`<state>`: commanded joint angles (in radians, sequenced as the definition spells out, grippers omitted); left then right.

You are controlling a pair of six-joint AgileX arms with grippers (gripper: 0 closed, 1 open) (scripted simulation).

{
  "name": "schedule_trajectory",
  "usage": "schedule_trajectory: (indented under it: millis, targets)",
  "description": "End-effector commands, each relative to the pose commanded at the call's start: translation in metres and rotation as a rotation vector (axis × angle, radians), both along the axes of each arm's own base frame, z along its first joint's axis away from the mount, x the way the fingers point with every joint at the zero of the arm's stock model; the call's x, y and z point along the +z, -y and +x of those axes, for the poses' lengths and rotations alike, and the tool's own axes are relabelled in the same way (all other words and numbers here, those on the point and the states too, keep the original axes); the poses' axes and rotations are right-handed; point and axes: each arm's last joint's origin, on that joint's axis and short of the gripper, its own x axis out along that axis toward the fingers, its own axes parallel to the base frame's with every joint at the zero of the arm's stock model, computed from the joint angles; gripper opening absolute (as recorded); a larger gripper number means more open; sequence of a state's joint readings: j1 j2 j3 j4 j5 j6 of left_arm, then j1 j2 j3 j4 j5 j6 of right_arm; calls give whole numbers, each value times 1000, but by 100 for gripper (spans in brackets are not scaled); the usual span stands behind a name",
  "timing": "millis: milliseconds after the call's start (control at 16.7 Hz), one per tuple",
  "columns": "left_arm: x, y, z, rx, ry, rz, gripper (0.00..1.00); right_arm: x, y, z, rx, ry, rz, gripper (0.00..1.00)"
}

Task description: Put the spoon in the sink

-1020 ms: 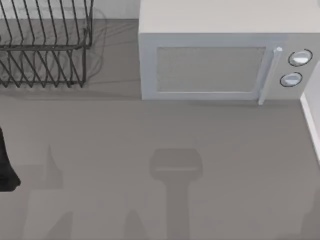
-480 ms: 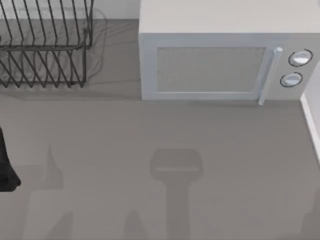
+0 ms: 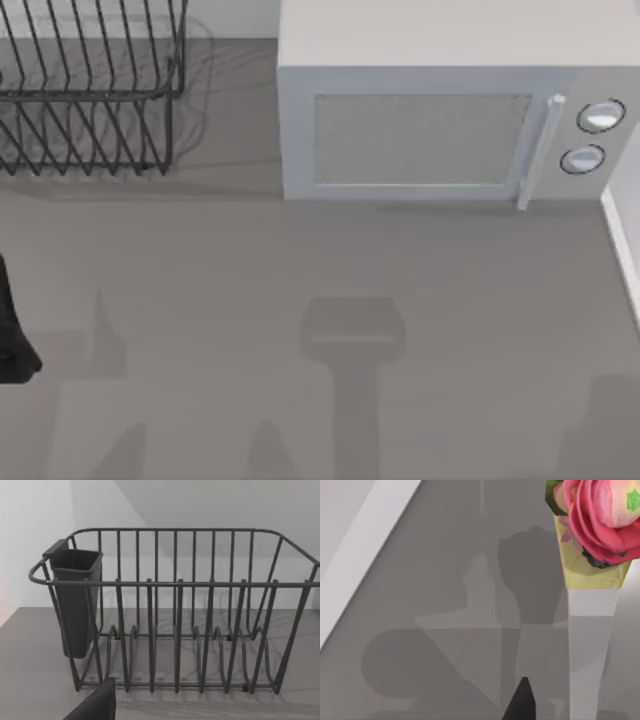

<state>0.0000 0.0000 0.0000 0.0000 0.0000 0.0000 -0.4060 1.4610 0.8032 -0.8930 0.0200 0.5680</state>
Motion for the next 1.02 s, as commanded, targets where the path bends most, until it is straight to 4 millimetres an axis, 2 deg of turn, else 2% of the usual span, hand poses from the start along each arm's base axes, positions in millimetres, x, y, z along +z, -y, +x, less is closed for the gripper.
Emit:
schedule_trajectory:
  millis: [300,720,840,1020]
  targets:
    - [0,0,0,0,0,0,100,49,-2,-6,-2,3,-1,0]
    - [0,0,0,0,0,0,100,53,-2,-4,-3,3,-1,0]
    - [0,0,0,0,0,0,100,56,1,6,-10,-14,7,0]
    - [0,0,0,0,0,0,100,64,9,39,-20,-55,22,0]
